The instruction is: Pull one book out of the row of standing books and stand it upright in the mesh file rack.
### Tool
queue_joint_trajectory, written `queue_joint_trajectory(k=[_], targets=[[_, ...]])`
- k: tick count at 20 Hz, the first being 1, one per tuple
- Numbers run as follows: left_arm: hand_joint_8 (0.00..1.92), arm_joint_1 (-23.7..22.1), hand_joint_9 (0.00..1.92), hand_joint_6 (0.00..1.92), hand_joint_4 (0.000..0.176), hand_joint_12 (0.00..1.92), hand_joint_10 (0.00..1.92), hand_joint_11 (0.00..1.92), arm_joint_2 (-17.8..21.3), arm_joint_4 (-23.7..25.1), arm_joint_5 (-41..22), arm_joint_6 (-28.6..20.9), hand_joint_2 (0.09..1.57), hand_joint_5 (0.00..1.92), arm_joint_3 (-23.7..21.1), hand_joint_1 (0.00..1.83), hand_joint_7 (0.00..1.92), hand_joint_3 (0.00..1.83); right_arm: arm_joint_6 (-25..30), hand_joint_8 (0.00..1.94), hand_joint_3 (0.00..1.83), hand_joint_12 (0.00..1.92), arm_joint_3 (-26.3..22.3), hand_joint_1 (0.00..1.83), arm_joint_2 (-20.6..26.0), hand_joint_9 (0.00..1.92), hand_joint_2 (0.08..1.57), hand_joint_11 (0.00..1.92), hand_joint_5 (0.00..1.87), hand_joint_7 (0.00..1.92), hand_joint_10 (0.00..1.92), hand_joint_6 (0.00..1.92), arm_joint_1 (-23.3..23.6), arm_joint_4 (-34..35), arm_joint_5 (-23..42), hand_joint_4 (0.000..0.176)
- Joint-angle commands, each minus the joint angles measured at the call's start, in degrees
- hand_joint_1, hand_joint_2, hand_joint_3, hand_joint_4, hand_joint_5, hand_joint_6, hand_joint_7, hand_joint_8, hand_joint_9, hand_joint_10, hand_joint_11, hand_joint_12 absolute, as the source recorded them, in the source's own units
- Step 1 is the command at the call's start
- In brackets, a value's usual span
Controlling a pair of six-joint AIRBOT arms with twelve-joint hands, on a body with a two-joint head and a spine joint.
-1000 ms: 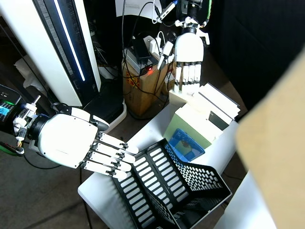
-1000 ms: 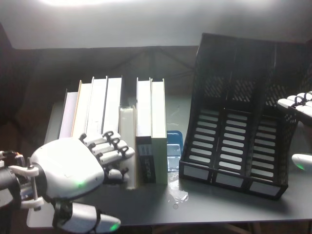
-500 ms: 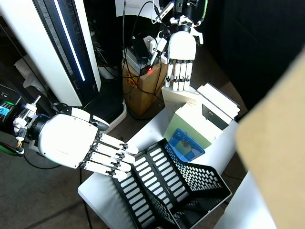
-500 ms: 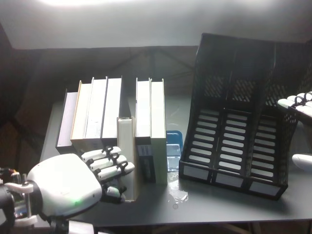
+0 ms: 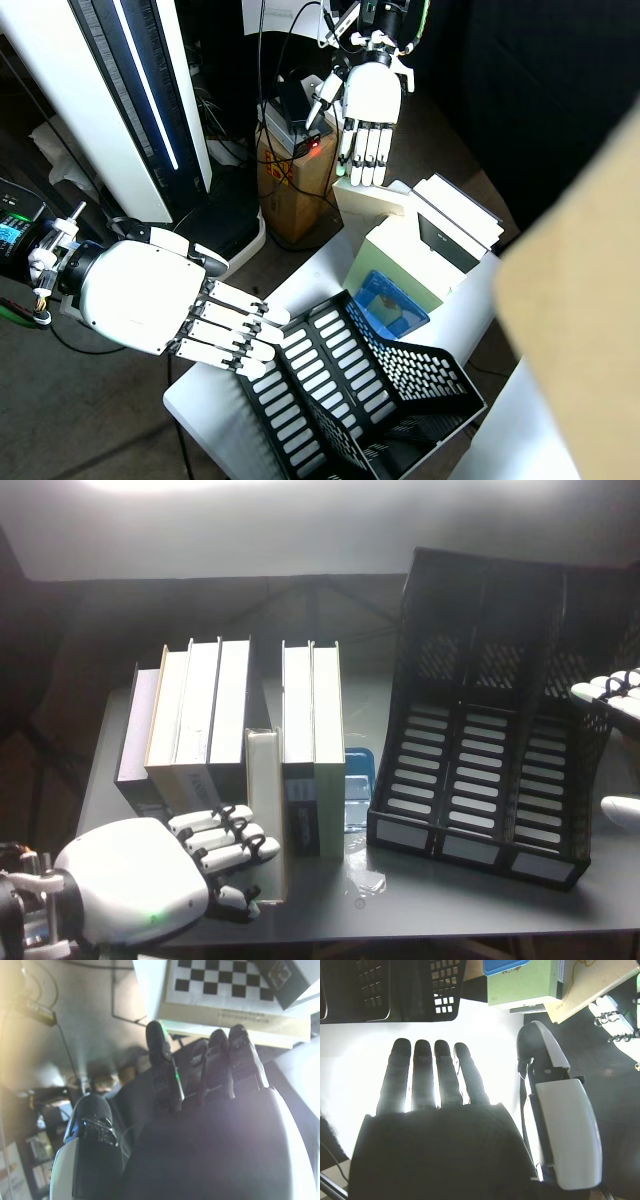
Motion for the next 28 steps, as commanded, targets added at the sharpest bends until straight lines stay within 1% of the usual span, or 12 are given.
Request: queue_joint_trajectory(k=[1, 4, 7, 9, 10, 14, 16, 17, 18, 21, 25, 28], targets=[[0.00, 0.28, 0.00, 0.00, 0.029, 0.00, 0.00, 0.00, -0.39, 0.34, -2.46, -0.59, 1.19, 0.57, -0.27, 0.00, 0.00, 0.01, 0.47, 0.00, 0.00, 0.00, 0.30, 0.44, 0.03, 0.00, 1.31, 0.00, 0.00, 0.00, 0.00, 0.00, 0.20, -0.15, 6.08, 0.000], [0.00, 0.30, 0.00, 0.01, 0.013, 0.00, 0.00, 0.00, 0.36, 0.19, -3.79, -0.98, 1.19, 0.56, -0.42, 0.00, 0.00, 0.00, 0.69, 0.00, 0.00, 0.00, 0.32, 0.44, 0.03, 0.00, 1.30, 0.00, 0.00, 0.00, 0.00, 0.00, 0.20, -0.15, 6.06, 0.000], [0.00, 0.31, 0.00, 0.01, 0.026, 0.00, 0.00, 0.00, 2.65, -1.92, -7.23, 0.41, 1.21, 0.56, -1.43, 0.00, 0.00, 0.01, 0.69, 0.00, 0.00, 0.00, 0.35, 0.45, 0.03, 0.00, 1.30, 0.00, 0.00, 0.00, 0.00, 0.00, 0.20, -0.17, 5.99, 0.000], [0.00, 0.32, 0.00, 0.00, 0.012, 0.00, 0.00, 0.00, 4.04, -3.07, -9.91, 1.36, 1.22, 0.53, -2.06, 0.00, 0.00, 0.01, 0.69, 0.00, 0.00, 0.00, 0.33, 0.46, 0.03, 0.00, 1.30, 0.00, 0.00, 0.00, 0.00, 0.00, 0.20, -0.31, 5.99, 0.000], [0.00, 0.33, 0.00, 0.00, 0.030, 0.00, 0.00, 0.00, 4.92, -4.22, -11.97, 2.25, 1.21, 0.50, -2.42, 0.00, 0.00, 0.01, 0.89, 0.00, 0.00, 0.00, 0.25, 0.45, 0.12, 0.00, 1.29, 0.00, 0.00, 0.00, 0.00, 0.00, 0.21, -0.85, 5.99, 0.000], [0.00, 0.48, 0.00, 0.00, 0.044, 0.00, 0.00, 0.00, 7.55, -9.77, -18.57, 6.02, 1.26, 0.46, -2.99, 0.00, 0.00, 0.03, 1.54, 0.00, 0.00, 0.00, -1.16, 0.45, 1.97, 0.00, 1.31, 0.00, 0.00, 0.00, 0.00, 0.00, 1.34, -5.24, 6.00, 0.000], [0.00, 1.08, 0.00, 0.00, 0.044, 0.00, 0.00, 0.00, 8.92, -13.74, -22.13, 8.67, 1.30, 0.36, -3.34, 0.00, 0.00, 0.04, 3.24, 0.00, 0.00, 0.00, -1.60, 0.43, 2.84, 0.00, 1.29, 0.00, 0.00, 0.00, 0.00, 0.00, 2.27, -8.72, 6.00, 0.000], [0.00, 1.49, 0.00, 0.00, 0.019, 0.00, 0.00, 0.00, 9.36, -16.02, -23.93, 9.74, 1.35, 0.27, -3.35, 0.00, 0.00, 0.02, 4.53, 0.00, 0.00, 0.00, -1.71, 0.49, 3.16, 0.00, 1.29, 0.00, 0.00, 0.00, 0.00, 0.00, 3.13, -11.00, 5.83, 0.000], [0.00, 1.88, 0.00, 0.00, 0.015, 0.00, 0.00, 0.00, 9.61, -17.89, -25.60, 10.07, 1.36, 0.19, -3.20, 0.00, 0.00, 0.02, 5.50, 0.00, 0.00, 0.00, -1.76, 0.53, 3.34, 0.00, 1.28, 0.00, 0.00, 0.00, 0.00, 0.00, 4.13, -13.14, 5.47, 0.000], [0.00, 3.57, 0.00, 0.00, 0.044, 0.00, 0.00, 0.00, 9.78, -23.60, -29.97, 10.79, 1.36, 0.02, -2.56, 0.02, 0.00, 0.01, 7.01, 0.00, 0.00, 0.00, -1.82, 0.62, 3.53, 0.00, 1.24, 0.00, 0.00, 0.00, 0.00, 0.00, 8.76, -20.33, 1.94, 0.000], [0.00, 4.43, 0.00, 0.00, 0.062, 0.00, 0.00, 0.00, 9.24, -28.75, -32.52, 10.77, 1.30, 0.00, -1.08, 0.13, 0.00, 0.00, 9.80, 0.00, 0.00, 0.00, -0.61, 0.69, 1.73, 0.00, 1.15, 0.00, 0.00, 0.00, 0.00, 0.00, 15.70, -30.26, -4.60, 0.000], [0.00, 4.53, 0.00, 0.00, 0.053, 0.00, 0.00, 0.00, 9.01, -30.94, -33.46, 10.64, 1.27, 0.00, -0.32, 0.12, 0.00, 0.00, 14.35, 0.00, 0.00, 0.00, 0.85, 0.70, -0.65, 0.00, 1.10, 0.00, 0.00, 0.00, 0.00, 0.00, 20.12, -39.03, -8.57, 0.000]])
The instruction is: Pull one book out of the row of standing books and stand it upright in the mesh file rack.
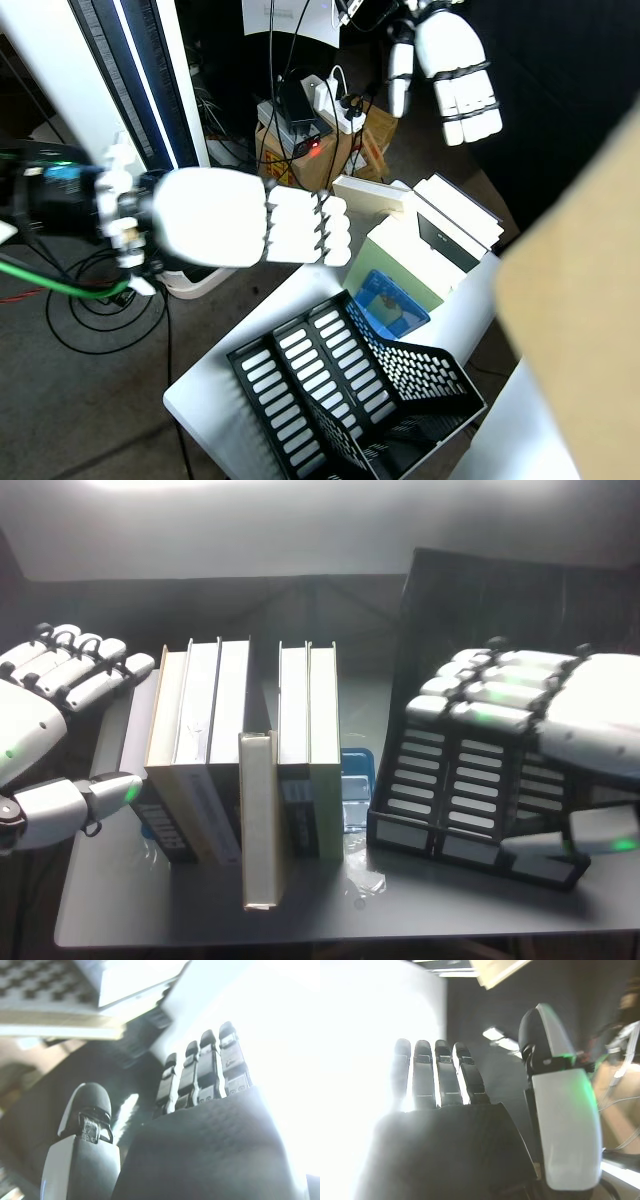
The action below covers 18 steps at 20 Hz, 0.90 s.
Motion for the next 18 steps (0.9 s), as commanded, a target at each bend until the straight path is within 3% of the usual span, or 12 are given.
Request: queue_joint_trajectory(k=[1, 3, 4, 7, 8, 11, 12, 16, 17, 18], targets=[[0.00, -0.11, 0.00, 0.00, 0.067, 0.00, 0.00, 0.00, -0.24, -0.43, -7.50, 0.05, 1.27, 0.00, 0.44, 0.09, 0.00, 0.00, 2.08, 0.00, 0.00, 0.00, 0.50, 0.75, -0.68, 0.00, 1.08, 0.00, 0.00, 0.00, 0.00, 0.00, 1.86, -1.80, 4.11, 0.000], [0.00, 0.30, 0.00, 0.00, 0.080, 0.00, 0.00, 0.00, -0.33, -2.12, -8.08, 0.04, 1.25, 0.00, 0.85, 0.11, 0.00, 0.00, 6.14, 0.00, 0.00, 0.00, 1.72, 0.83, -2.86, 0.01, 1.04, 0.01, 0.01, 0.01, 0.00, 0.00, 4.70, -9.04, 1.51, 0.000], [0.00, 0.58, 0.00, 0.00, 0.097, 0.00, 0.00, 0.00, -0.34, -2.81, -8.33, -0.14, 1.25, 0.00, 1.06, 0.12, 0.00, 0.00, 8.14, 0.00, 0.00, 0.01, 2.20, 0.83, -3.93, 0.01, 1.05, 0.01, 0.02, 0.01, 0.00, 0.01, 6.11, -12.92, 0.06, 0.000], [0.00, 0.97, 0.00, 0.00, 0.097, 0.00, 0.00, 0.00, -0.78, -4.39, -8.15, -1.26, 1.26, 0.00, 2.22, 0.15, 0.00, 0.00, 12.50, 0.00, 0.00, 0.00, 4.03, 0.83, -7.35, 0.00, 1.04, 0.00, 0.00, 0.00, 0.00, 0.00, 9.30, -21.09, -2.56, 0.000], [0.00, 0.96, 0.00, 0.00, 0.107, 0.00, 0.00, 0.00, -0.98, -4.66, -7.71, -1.45, 1.26, 0.00, 2.64, 0.13, 0.00, 0.00, 12.99, 0.00, 0.00, 0.00, 4.57, 0.80, -8.32, 0.00, 1.05, 0.00, 0.00, 0.00, 0.00, 0.00, 9.93, -22.39, -2.96, 0.000], [0.00, 0.96, 0.00, 0.00, 0.084, 0.00, 0.00, 0.00, -1.68, -6.10, -6.24, -1.93, 1.28, 0.00, 4.01, 0.18, 0.00, 0.01, 14.34, 0.00, 0.00, 0.00, 6.13, 0.80, -11.40, 0.00, 1.03, 0.00, 0.00, 0.00, 0.00, 0.00, 11.65, -26.58, -4.09, 0.000], [0.00, 0.96, 0.00, 0.00, 0.089, 0.00, 0.00, 0.00, -1.85, -6.30, -5.85, -1.98, 1.29, 0.00, 4.30, 0.17, 0.00, 0.01, 14.81, 0.00, 0.00, 0.00, 6.53, 0.80, -12.29, 0.00, 1.02, 0.00, 0.00, 0.00, 0.00, 0.00, 11.97, -27.65, -4.18, 0.000], [0.00, 0.94, 0.00, 0.00, 0.067, 0.00, 0.00, 0.00, -2.50, -7.05, -5.06, -2.18, 1.31, 0.00, 5.25, 0.20, 0.00, 0.01, 15.84, 0.00, 0.00, 0.00, 8.52, 0.80, -16.40, 0.00, 1.02, 0.00, 0.00, 0.00, 0.00, 0.00, 12.88, -31.19, -5.22, 0.002], [0.00, 0.92, 0.00, 0.00, 0.073, 0.00, 0.00, 0.00, -2.62, -7.06, -4.87, -2.19, 1.31, 0.00, 5.41, 0.19, 0.00, 0.01, 15.84, 0.00, 0.00, 0.00, 9.04, 0.83, -17.20, 0.00, 1.02, 0.00, 0.00, 0.00, 0.00, 0.00, 13.02, -31.53, -5.31, 0.013], [0.00, 0.91, 0.00, 0.00, 0.070, 0.00, 0.00, 0.00, -2.64, -7.06, -4.64, -2.19, 1.31, 0.00, 5.56, 0.19, 0.00, 0.01, 15.84, 0.00, 0.00, 0.00, 9.62, 0.83, -18.17, 0.00, 1.02, 0.00, 0.00, 0.00, 0.00, 0.00, 13.10, -32.14, -5.43, 0.009]])
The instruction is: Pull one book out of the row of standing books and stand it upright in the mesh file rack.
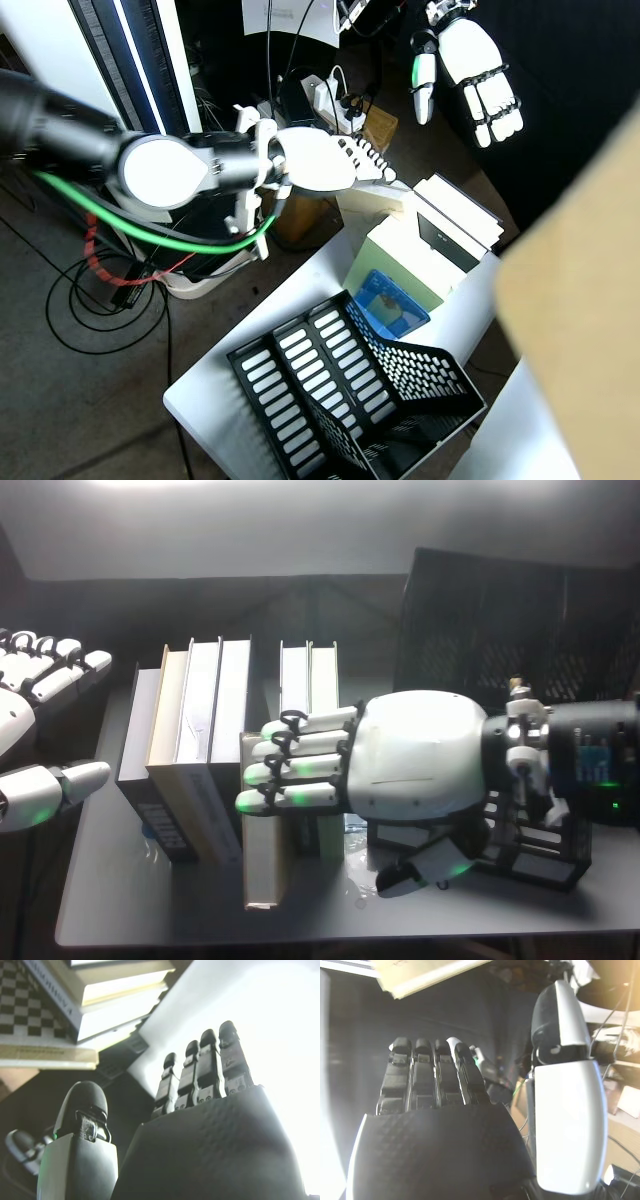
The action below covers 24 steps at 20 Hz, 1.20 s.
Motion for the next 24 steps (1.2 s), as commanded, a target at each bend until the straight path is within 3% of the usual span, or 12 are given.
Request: queue_joint_trajectory(k=[1, 4, 10, 12, 13, 14, 15, 20, 21, 22, 23, 24], targets=[[0.00, -0.29, 0.00, 0.00, 0.068, 0.00, 0.00, 0.00, -0.01, -0.07, -6.17, -0.22, 1.32, 0.00, 0.63, 0.19, 0.00, 0.01, -0.05, 0.00, 0.00, 0.00, 0.47, 0.83, -0.52, 0.00, 1.02, 0.00, 0.00, 0.00, 0.00, 0.00, 0.85, 1.10, 4.09, 0.006], [0.00, -0.25, 0.00, 0.00, 0.064, 0.00, 0.00, 0.00, -0.01, -0.63, -5.53, -0.30, 1.35, 0.00, 1.04, 0.22, 0.00, 0.01, -1.42, 0.00, 0.00, 0.00, 2.33, 0.86, -3.87, 0.00, 1.05, 0.00, 0.00, 0.00, 0.00, 0.00, 0.99, -0.10, 1.61, 0.015], [0.00, -0.02, 0.00, 0.00, 0.066, 0.00, 0.00, 0.00, 0.04, -1.93, -5.49, -0.29, 1.37, 0.00, 1.49, 0.23, 0.00, 0.01, -5.37, 0.00, 0.00, 0.00, 5.27, 0.87, -10.13, 0.00, 1.04, 0.00, 0.00, 0.00, 0.00, 0.00, 1.53, -0.83, -2.26, 0.008], [0.00, 0.22, 0.00, 0.00, 0.051, 0.00, 0.00, 0.00, 0.37, -2.43, -5.64, -0.29, 1.39, 0.00, 1.46, 0.25, 0.00, 0.01, -7.03, 0.00, 0.00, 0.00, 5.73, 0.86, -11.83, 0.00, 1.06, 0.00, 0.00, 0.00, 0.00, 0.00, 1.88, -1.90, -4.10, 0.023], [0.00, 0.39, 0.00, 0.00, 0.057, 0.00, 0.00, 0.00, 0.56, -2.68, -5.77, -0.29, 1.39, 0.00, 1.39, 0.27, 0.00, 0.01, -7.67, 0.01, 0.01, 0.03, 5.89, 0.96, -12.39, 0.05, 1.09, 0.03, 0.11, 0.10, 0.01, 0.01, 1.98, -2.16, -4.72, 0.000], [0.00, 0.62, 0.00, 0.00, 0.055, 0.00, 0.00, 0.00, 0.78, -3.05, -6.08, -0.29, 1.39, 0.00, 1.21, 0.28, 0.00, 0.01, -8.57, 0.00, 0.00, 0.15, 6.21, 0.97, -13.16, 0.07, 1.10, 0.00, 0.14, 0.12, 0.00, 0.00, 2.04, -2.17, -5.50, 0.000], [0.00, 1.04, 0.00, 0.00, 0.058, 0.00, 0.00, 0.00, 0.94, -3.54, -6.51, -0.34, 1.41, 0.00, 1.08, 0.25, 0.00, 0.01, -9.28, 0.00, 0.00, 0.02, 6.52, 1.01, -13.87, 0.01, 1.12, 0.00, 0.09, 0.05, 0.00, 0.00, 2.04, -2.17, -6.19, 0.000], [0.00, 2.52, 0.00, 0.00, 0.076, 0.00, 0.00, 0.00, 1.16, -4.79, -8.07, -1.27, 1.44, 0.00, 0.81, 0.18, 0.00, 0.01, -10.54, 0.00, 0.00, 0.00, 8.15, 1.11, -16.82, 0.00, 0.93, 0.00, 0.09, 0.03, 0.00, 0.00, 2.03, -5.00, -10.52, 0.000], [0.00, 2.52, 0.00, 0.00, 0.077, 0.00, 0.00, 0.00, 1.15, -4.82, -8.07, -1.27, 1.44, 0.00, 0.80, 0.16, 0.00, 0.01, -10.54, 0.03, 0.00, 0.30, 8.23, 1.10, -17.13, 0.13, 0.88, 0.00, 0.18, 0.15, 0.00, 0.00, 2.02, -5.29, -10.95, 0.004], [0.00, 2.52, 0.00, 0.00, 0.075, 0.00, 0.00, 0.00, 1.13, -4.88, -8.14, -1.27, 1.44, 0.00, 0.75, 0.15, 0.00, 0.01, -10.55, 0.02, 0.01, 0.43, 8.31, 1.08, -17.37, 0.17, 0.88, 0.00, 0.22, 0.20, 0.01, 0.01, 1.80, -5.76, -11.61, 0.036], [0.00, 2.62, 0.00, 0.00, 0.069, 0.00, 0.00, 0.00, 1.13, -5.05, -8.39, -1.27, 1.45, 0.00, 0.64, 0.16, 0.00, 0.01, -10.66, 0.01, 0.01, 0.46, 8.44, 1.08, -17.56, 0.18, 0.88, 0.00, 0.23, 0.22, 0.00, 0.00, 1.53, -6.06, -12.10, 0.043], [0.00, 2.82, 0.00, 0.00, 0.073, 0.00, 0.00, 0.00, 1.12, -5.22, -8.59, -1.27, 1.45, 0.00, 0.59, 0.16, 0.00, 0.01, -10.67, 0.03, 0.00, 0.72, 8.56, 1.10, -17.75, 0.28, 0.86, 0.00, 0.37, 0.37, 0.03, 0.04, 1.39, -6.52, -12.53, 0.053]])
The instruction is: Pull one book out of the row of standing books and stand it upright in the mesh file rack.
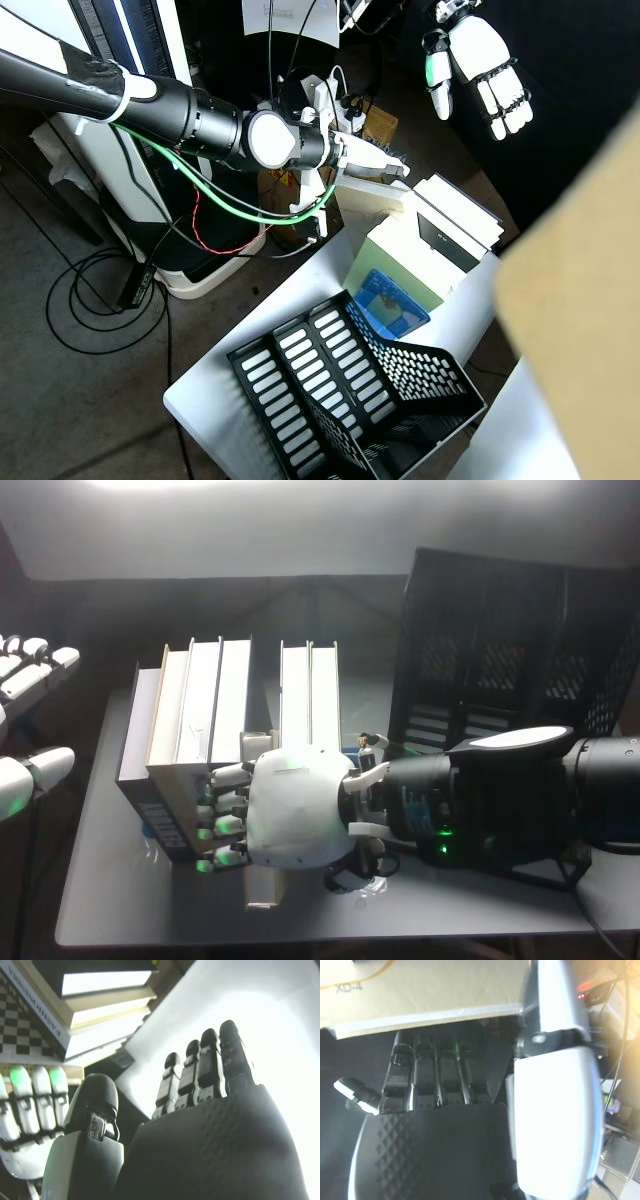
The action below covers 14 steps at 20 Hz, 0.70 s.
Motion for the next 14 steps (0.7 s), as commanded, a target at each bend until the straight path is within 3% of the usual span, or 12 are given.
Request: queue_joint_trajectory(k=[1, 2, 3, 5, 6, 8, 9, 11, 12, 13, 14], targets=[[0.00, 0.18, 0.00, 0.00, 0.082, 0.00, 0.00, 0.00, 0.55, -1.00, -7.16, -0.07, 1.45, 0.00, 0.13, 0.16, 0.00, 0.01, -0.45, 0.02, 0.00, 0.87, 0.17, 1.19, -0.29, 0.37, 0.89, 0.00, 0.50, 0.49, 0.04, 0.03, -0.07, -0.20, 2.56, 0.021], [0.00, 0.31, 0.00, 0.00, 0.084, 0.00, 0.00, 0.00, 0.55, -1.10, -7.29, -0.10, 1.45, 0.00, 0.11, 0.18, 0.00, 0.00, -0.45, 0.02, 0.00, 1.14, 0.28, 1.25, -0.54, 0.48, 0.87, 0.00, 0.62, 0.60, 0.06, 0.04, -0.11, -0.57, 2.29, 0.001], [0.00, 0.46, 0.00, 0.00, 0.088, 0.00, 0.00, 0.00, 0.55, -1.16, -7.43, -0.18, 1.45, 0.00, 0.08, 0.15, 0.00, 0.00, -0.45, 0.01, 0.01, 1.23, 0.40, 1.27, -0.84, 0.51, 0.91, 0.00, 0.60, 0.58, 0.05, 0.02, -0.23, -1.09, 1.89, 0.000], [0.00, 0.46, 0.00, 0.00, 0.079, 0.00, 0.00, 0.00, 0.48, -1.23, -7.56, -0.22, 1.45, 0.00, 0.12, 0.21, 0.00, 0.00, -0.45, 0.00, 0.00, 1.27, 0.90, 1.35, -1.53, 0.61, 0.90, 0.00, 0.65, 0.62, 0.05, 0.01, -0.46, -1.75, 1.01, 0.000], [0.00, 0.46, 0.00, 0.00, 0.079, 0.00, 0.00, 0.00, 0.38, -1.26, -7.60, -0.22, 1.44, 0.00, 0.19, 0.21, 0.00, 0.00, -0.45, 0.00, 0.00, 1.06, 1.34, 1.34, -2.01, 0.52, 0.92, 0.00, 0.59, 0.52, 0.01, 0.00, -0.69, -1.84, 0.56, 0.000], [0.00, 0.46, 0.00, 0.00, 0.063, 0.00, 0.00, 0.00, 0.32, -1.26, -7.56, -0.21, 1.44, 0.00, 0.22, 0.19, 0.00, 0.00, -0.44, 0.01, 0.00, 1.10, 1.83, 1.34, -2.57, 0.50, 0.93, 0.00, 0.65, 0.54, 0.00, 0.02, -0.98, -1.86, 0.17, 0.000], [0.00, 0.46, 0.00, 0.00, 0.055, 0.00, 0.00, 0.00, 0.28, -1.25, -7.54, -0.21, 1.44, 0.00, 0.24, 0.21, 0.00, 0.00, -0.44, 0.00, 0.01, 1.02, 1.98, 1.37, -2.68, 0.46, 0.94, 0.00, 0.63, 0.50, 0.00, 0.00, -1.00, -1.86, 0.07, 0.000], [0.00, 0.47, 0.00, 0.00, 0.060, 0.00, 0.00, 0.00, 0.10, -1.26, -7.52, -0.22, 1.44, 0.00, 0.41, 0.20, 0.00, 0.00, -0.43, 0.01, 0.00, 1.25, 2.49, 1.35, -2.89, 0.52, 0.93, 0.00, 0.67, 0.57, 0.03, 0.01, -1.06, -1.86, 0.01, 0.000], [0.00, 0.47, 0.00, 0.00, 0.062, 0.00, 0.00, 0.00, 0.06, -1.25, -7.52, -0.34, 1.44, 0.00, 0.49, 0.18, 0.00, 0.00, -0.42, 0.00, 0.00, 1.17, 2.88, 1.29, -2.92, 0.46, 0.95, 0.00, 0.65, 0.56, 0.01, 0.00, -1.14, -1.83, -0.07, 0.000], [0.00, 0.47, 0.00, 0.00, 0.059, 0.00, 0.00, 0.00, 0.05, -1.07, -7.56, -0.39, 1.44, 0.00, 0.51, 0.20, 0.00, 0.00, -0.42, 0.01, 0.01, 1.25, 3.03, 1.28, -2.92, 0.48, 0.96, 0.00, 0.68, 0.59, 0.02, 0.01, -1.15, -1.83, -0.11, 0.000], [0.00, 0.47, 0.00, 0.00, 0.062, 0.00, 0.00, 0.00, 0.05, -0.76, -7.77, -0.44, 1.43, 0.00, 0.51, 0.21, 0.00, 0.00, -0.27, 0.00, 0.01, 1.27, 3.14, 1.21, -2.92, 0.46, 0.97, 0.00, 0.62, 0.56, 0.01, 0.00, -1.15, -1.80, -0.15, 0.020]])
